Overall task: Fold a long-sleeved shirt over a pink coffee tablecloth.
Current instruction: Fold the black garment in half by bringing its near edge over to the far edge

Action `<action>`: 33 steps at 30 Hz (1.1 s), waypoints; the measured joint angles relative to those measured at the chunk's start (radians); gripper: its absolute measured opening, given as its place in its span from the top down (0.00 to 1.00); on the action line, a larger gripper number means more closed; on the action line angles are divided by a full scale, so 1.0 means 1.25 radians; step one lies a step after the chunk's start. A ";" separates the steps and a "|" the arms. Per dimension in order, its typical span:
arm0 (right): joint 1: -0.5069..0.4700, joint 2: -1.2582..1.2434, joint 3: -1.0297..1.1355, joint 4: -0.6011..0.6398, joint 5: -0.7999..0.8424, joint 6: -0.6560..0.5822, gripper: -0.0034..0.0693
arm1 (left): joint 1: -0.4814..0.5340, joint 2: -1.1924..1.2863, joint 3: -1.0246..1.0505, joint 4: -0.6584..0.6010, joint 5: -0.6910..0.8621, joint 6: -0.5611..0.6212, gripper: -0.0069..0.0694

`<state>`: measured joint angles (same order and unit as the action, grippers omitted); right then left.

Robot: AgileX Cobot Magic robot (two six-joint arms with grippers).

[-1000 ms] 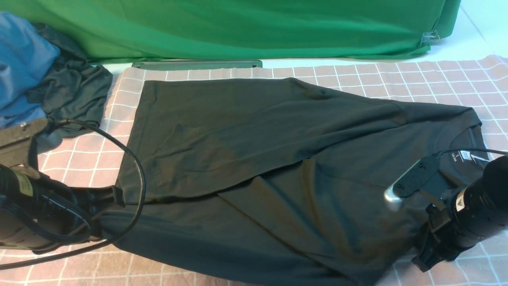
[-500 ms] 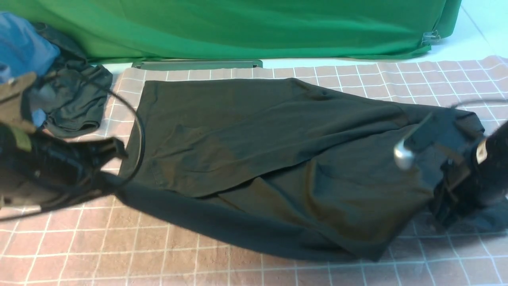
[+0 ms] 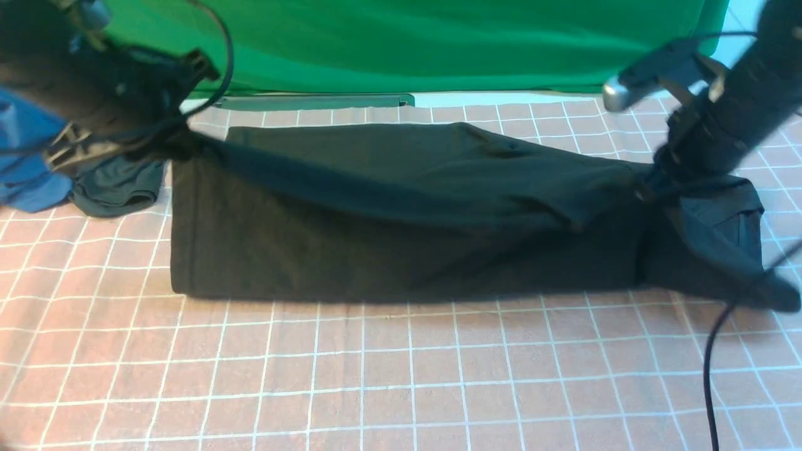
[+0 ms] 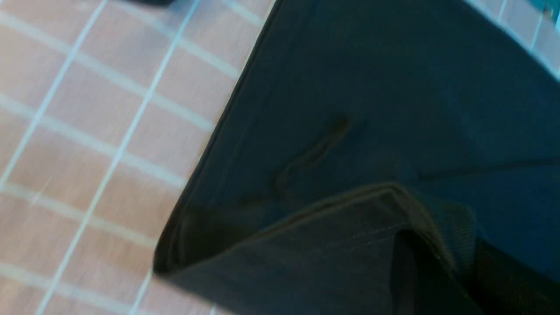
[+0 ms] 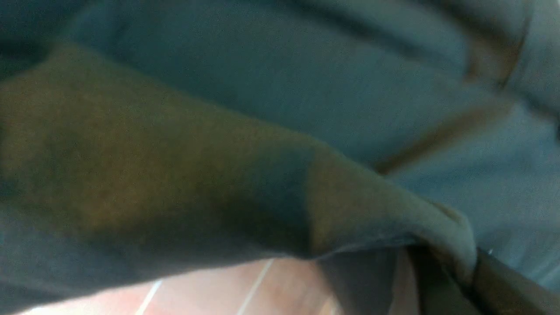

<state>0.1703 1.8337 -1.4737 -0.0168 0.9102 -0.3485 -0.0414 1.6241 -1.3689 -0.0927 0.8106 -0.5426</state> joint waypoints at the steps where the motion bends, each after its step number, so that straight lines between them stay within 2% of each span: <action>1: -0.012 0.058 -0.066 0.002 0.010 0.001 0.84 | 0.013 0.058 -0.048 -0.003 0.005 0.000 0.85; 8: -0.030 0.259 -0.274 0.006 0.030 0.022 0.81 | 0.034 0.249 -0.187 -0.004 0.022 0.002 0.85; 10: -0.030 0.298 -0.314 0.006 0.015 0.039 0.72 | 0.034 0.289 -0.221 -0.010 0.022 0.002 0.85; 15: -0.028 0.315 -0.397 0.002 0.018 0.123 0.35 | 0.034 0.335 -0.266 -0.022 0.028 0.002 0.85; 17: -0.026 0.306 -0.419 0.013 0.055 0.135 0.28 | 0.034 0.337 -0.273 -0.023 0.028 0.002 0.85; 19: -0.018 0.294 -0.428 0.040 0.115 0.129 0.26 | 0.034 0.337 -0.280 -0.026 0.028 0.002 0.85; 22: 0.002 0.289 -0.422 0.083 0.164 0.099 0.30 | 0.034 0.337 -0.280 -0.033 0.033 0.002 0.85; 24: 0.024 0.291 -0.405 0.107 0.178 0.074 0.36 | 0.034 0.337 -0.280 -0.042 0.041 0.002 0.85; 28: 0.078 0.327 -0.388 0.135 0.150 0.032 0.56 | 0.034 0.337 -0.280 -0.042 0.046 0.005 0.85; 30: 0.091 0.349 -0.387 0.138 0.094 0.027 0.69 | 0.034 0.337 -0.280 -0.042 0.048 0.005 0.85; 33: 0.093 0.366 -0.387 0.138 0.038 0.029 0.81 | 0.034 0.337 -0.280 -0.042 0.048 0.005 0.85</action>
<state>0.2869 2.2907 -1.9573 0.1555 0.9577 -0.3118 0.0014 2.0451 -1.7191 -0.1457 0.8711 -0.5367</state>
